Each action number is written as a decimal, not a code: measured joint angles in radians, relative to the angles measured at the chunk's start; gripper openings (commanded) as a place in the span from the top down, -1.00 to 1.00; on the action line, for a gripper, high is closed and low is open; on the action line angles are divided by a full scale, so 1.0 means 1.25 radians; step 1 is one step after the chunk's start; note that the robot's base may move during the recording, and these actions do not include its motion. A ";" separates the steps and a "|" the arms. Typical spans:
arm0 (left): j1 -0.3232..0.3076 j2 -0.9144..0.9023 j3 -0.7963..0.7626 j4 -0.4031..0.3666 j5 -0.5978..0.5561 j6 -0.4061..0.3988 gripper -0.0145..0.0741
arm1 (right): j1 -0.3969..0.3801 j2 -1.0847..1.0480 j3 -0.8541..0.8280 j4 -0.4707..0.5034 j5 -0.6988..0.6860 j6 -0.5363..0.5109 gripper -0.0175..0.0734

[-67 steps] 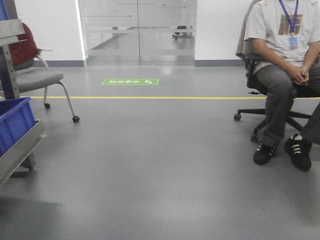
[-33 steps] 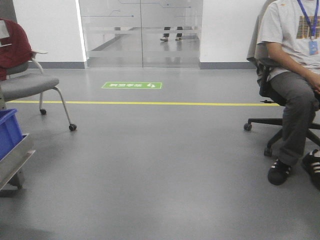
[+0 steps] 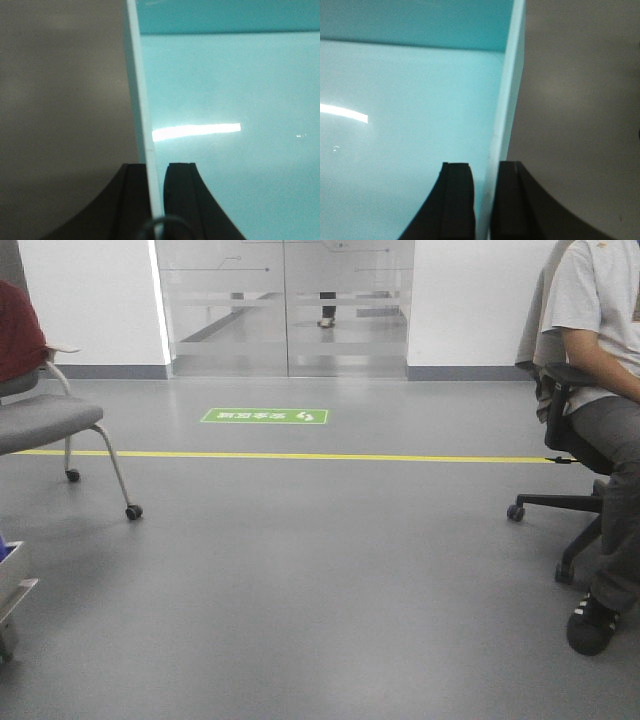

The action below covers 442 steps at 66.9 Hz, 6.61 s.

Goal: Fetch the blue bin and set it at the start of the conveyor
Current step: 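Hold the teal bin with both grippers while driving to the conveyor, then carry the teal bin over the grey conveyor belt, then lower the teal bin onto the belt and open both grippers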

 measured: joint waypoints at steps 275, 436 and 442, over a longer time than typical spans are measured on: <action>0.000 0.000 0.000 0.005 -0.028 0.000 0.92 | 0.000 0.001 0.000 -0.004 -0.011 0.000 0.95; 0.005 0.099 0.502 0.025 -0.396 0.000 -0.51 | -0.004 0.195 0.387 -0.027 -0.249 -0.012 -0.57; 0.005 0.078 0.477 0.031 -0.356 0.000 -0.34 | -0.004 0.159 0.387 -0.037 -0.248 -0.012 -0.48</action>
